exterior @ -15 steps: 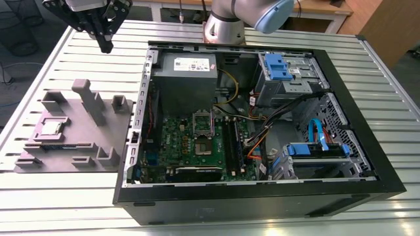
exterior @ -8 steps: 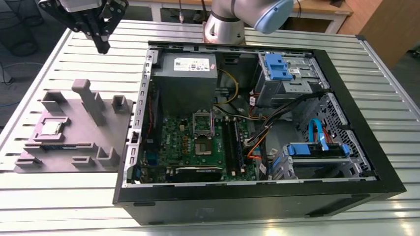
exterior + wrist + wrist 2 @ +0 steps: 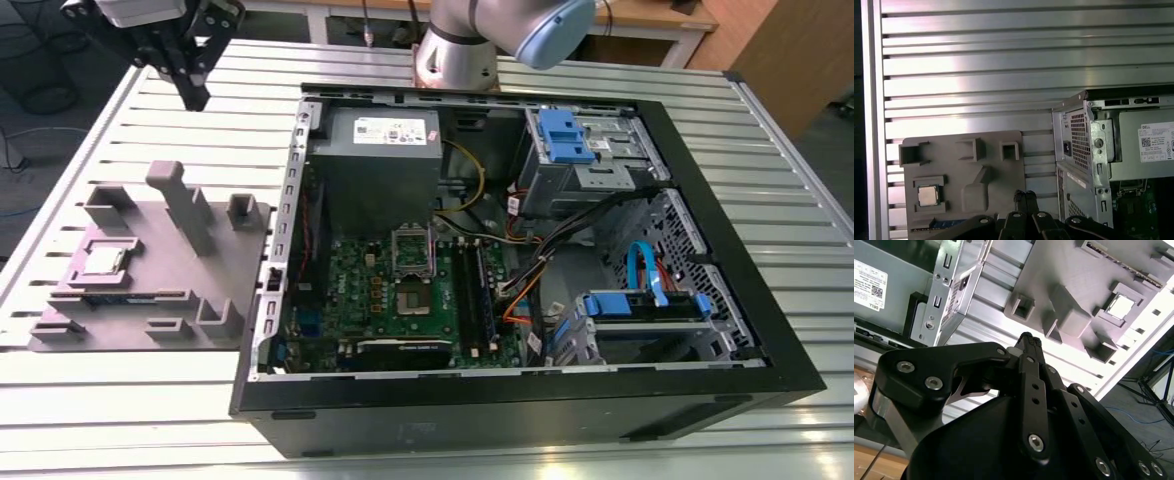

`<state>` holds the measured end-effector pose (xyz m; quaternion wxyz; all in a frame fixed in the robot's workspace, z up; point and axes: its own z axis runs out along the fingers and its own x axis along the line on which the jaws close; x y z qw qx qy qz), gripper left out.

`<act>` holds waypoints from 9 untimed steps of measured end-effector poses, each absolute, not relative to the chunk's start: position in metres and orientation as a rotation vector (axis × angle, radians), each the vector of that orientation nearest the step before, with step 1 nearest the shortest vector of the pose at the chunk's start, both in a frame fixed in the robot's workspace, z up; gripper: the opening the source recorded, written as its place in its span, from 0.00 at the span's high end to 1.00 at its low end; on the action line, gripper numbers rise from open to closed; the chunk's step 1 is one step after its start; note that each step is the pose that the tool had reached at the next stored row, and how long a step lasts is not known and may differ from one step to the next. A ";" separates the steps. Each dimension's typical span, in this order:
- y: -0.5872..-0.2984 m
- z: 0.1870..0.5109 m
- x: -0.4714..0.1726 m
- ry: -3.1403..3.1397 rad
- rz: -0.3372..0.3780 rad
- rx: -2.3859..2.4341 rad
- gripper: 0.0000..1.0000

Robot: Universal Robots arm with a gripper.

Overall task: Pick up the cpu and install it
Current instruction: 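Reach for the cpu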

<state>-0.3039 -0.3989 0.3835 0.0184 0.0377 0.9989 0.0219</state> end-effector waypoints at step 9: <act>-0.399 0.378 -0.321 3.102 0.068 0.117 0.89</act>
